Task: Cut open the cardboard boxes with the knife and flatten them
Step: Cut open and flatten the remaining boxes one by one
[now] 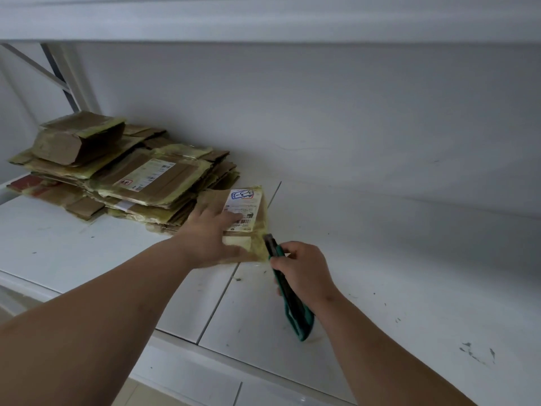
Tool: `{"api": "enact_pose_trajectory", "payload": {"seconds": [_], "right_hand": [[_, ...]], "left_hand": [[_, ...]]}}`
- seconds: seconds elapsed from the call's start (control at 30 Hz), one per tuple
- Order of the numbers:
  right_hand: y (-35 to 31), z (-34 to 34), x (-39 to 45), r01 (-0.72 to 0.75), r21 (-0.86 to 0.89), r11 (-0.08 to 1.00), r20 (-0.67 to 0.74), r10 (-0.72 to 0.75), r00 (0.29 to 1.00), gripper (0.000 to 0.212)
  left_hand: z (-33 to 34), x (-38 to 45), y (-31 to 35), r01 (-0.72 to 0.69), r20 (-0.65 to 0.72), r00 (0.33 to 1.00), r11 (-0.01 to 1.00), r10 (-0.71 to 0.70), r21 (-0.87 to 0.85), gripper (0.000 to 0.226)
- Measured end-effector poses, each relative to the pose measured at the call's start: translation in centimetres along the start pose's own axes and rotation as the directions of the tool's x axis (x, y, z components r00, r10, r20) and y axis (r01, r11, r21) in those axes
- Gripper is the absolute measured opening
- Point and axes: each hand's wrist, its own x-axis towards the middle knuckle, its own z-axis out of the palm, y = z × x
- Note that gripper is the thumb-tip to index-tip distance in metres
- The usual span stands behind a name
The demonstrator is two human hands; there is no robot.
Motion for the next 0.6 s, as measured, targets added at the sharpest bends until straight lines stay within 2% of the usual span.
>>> {"api": "enact_pose_trajectory", "payload": {"seconds": [0.07,0.17,0.33,0.47,0.6], "right_hand": [[0.4,-0.4,0.1,0.071,-0.169,0.983,-0.014,-0.074,0.997,0.005],[1.3,-0.2,-0.2,0.139,-0.342,0.929,-0.02,-0.155,0.988,0.009],[1.7,0.0,-0.1,0.269,-0.467,0.842,-0.033,-0.321,0.946,0.021],[0.4,0.0,0.9,0.33,-0.524,0.785,-0.039,-0.41,0.911,0.038],[0.0,0.3,1.8,0.339,-0.597,0.727,-0.035,-0.446,0.895,0.031]], "left_hand": [[0.7,0.1,-0.8,-0.028,0.044,0.999,0.996,0.032,-0.089,0.073],[0.5,0.4,-1.2,-0.029,0.033,0.999,0.997,0.032,-0.065,0.059],[-0.9,0.6,-1.0,-0.048,0.019,0.999,0.997,0.046,0.065,0.054],[-1.7,0.9,-2.1,-0.077,0.068,0.995,0.996,0.073,0.054,0.055],[-2.0,0.8,-2.4,-0.095,0.088,0.992,0.993,0.089,0.063,0.055]]}}
